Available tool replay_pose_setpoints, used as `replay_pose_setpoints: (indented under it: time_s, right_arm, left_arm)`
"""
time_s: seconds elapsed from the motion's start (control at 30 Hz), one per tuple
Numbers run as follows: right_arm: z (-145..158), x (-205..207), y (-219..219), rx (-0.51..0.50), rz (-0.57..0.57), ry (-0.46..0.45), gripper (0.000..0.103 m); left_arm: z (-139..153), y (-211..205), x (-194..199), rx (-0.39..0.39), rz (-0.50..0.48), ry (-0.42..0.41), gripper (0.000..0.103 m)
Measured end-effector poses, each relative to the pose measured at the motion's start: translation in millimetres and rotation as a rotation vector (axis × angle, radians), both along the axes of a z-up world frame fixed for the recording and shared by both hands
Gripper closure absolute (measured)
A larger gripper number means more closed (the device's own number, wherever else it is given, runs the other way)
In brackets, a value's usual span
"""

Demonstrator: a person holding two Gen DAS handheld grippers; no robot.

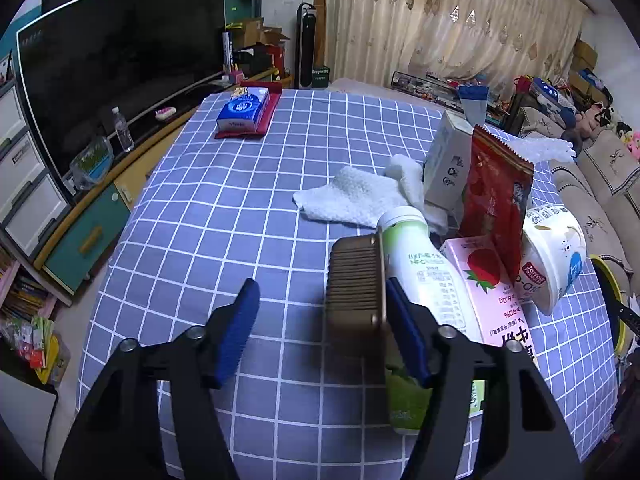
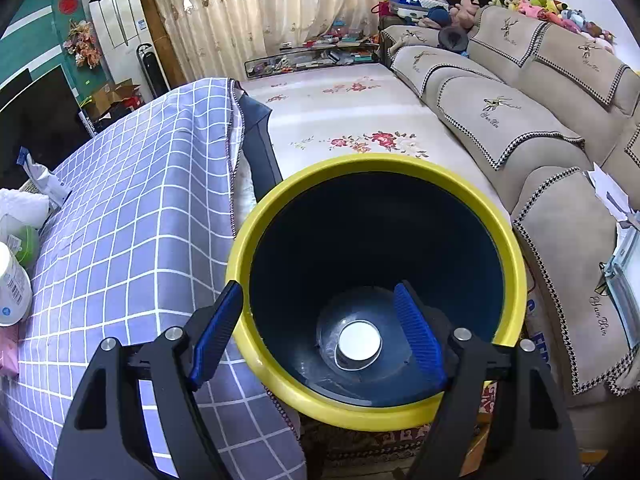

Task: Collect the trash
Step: 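Grasp the brown brush with the left gripper and lift it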

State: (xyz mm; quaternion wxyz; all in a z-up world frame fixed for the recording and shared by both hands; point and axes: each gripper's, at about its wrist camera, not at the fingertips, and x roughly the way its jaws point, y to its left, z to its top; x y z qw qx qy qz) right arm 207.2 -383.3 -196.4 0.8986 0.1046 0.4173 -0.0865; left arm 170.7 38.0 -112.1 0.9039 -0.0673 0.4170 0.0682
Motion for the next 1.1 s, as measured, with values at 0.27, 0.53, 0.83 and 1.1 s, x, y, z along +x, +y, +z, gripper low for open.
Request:
replay_pose_setpoints:
  time_s: [0.27, 0.53, 0.83, 1.1]
  right_arm:
    - [0, -1, 5, 0.009, 0.014, -0.008, 0.029]
    - [6, -9, -1, 0.011, 0.003, -0.031, 0.029]
    - [22, -26, -14, -0.009, -0.027, -0.071, 0.029]
    - [33, -51, -42, -0.011, -0.075, -0.104, 0.029]
  left_arm:
    - [-11, -1, 7, 0.009, -0.018, 0.02, 0.079]
    - [25, 11, -4, 0.12, 0.051, -0.07, 0.081]
    - [74, -74, -18, 0.075, -0.191, -0.157, 0.081]
    - [63, -214, 4, -0.018, -0.545, -0.096, 0.081]
